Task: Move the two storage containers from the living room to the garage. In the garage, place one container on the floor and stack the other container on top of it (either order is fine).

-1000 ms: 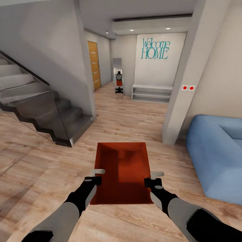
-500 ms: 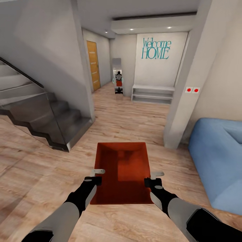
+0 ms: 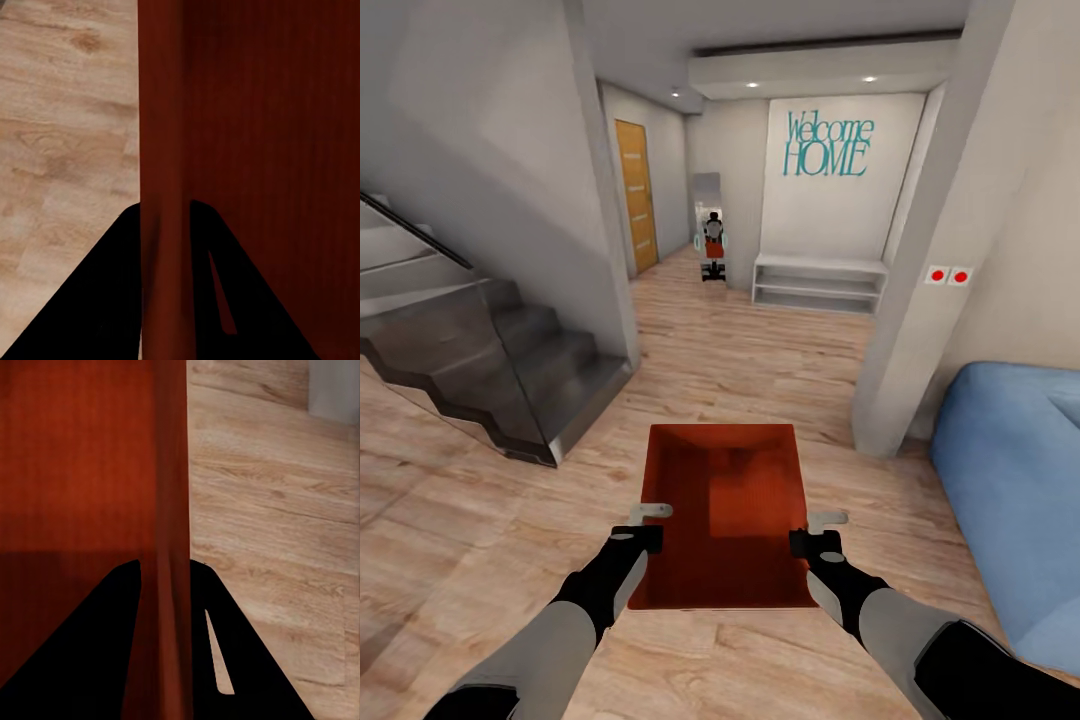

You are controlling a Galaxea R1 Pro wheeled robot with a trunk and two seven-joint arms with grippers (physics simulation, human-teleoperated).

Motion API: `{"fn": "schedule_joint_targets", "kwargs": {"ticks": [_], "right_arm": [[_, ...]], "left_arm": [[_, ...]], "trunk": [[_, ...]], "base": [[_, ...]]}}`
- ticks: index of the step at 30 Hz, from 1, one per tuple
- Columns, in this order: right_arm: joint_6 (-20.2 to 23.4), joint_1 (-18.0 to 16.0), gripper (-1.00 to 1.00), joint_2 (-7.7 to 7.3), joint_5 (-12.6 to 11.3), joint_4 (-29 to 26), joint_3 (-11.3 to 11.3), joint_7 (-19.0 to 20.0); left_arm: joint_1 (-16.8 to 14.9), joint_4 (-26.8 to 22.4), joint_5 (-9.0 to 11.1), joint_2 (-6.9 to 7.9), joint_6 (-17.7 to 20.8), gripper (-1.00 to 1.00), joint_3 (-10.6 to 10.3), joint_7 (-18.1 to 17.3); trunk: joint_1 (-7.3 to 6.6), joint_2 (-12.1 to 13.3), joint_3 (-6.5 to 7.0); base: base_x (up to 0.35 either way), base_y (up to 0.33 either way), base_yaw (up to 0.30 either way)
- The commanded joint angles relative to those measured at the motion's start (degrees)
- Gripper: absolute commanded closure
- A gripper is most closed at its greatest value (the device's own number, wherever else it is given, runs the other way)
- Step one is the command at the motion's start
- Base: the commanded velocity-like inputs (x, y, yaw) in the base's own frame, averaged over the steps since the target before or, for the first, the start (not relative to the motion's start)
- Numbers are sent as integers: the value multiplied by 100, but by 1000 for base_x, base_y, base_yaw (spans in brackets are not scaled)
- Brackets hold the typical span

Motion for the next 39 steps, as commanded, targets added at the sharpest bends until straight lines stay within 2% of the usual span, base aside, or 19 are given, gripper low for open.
{"fn": "schedule_joint_targets", "kwargs": {"ticks": [1,39], "right_arm": [[-45,-10,100,-38,49,-19,-116,-26],[-61,-10,100,-25,66,-34,-99,-34]], "left_arm": [[0,261,94,6,60,100,-69,42],[0,283,83,-3,60,100,-69,42]], "trunk": [[7,-12,-10],[7,-12,-10]], "base": [[321,0,0],[321,0,0]]}}
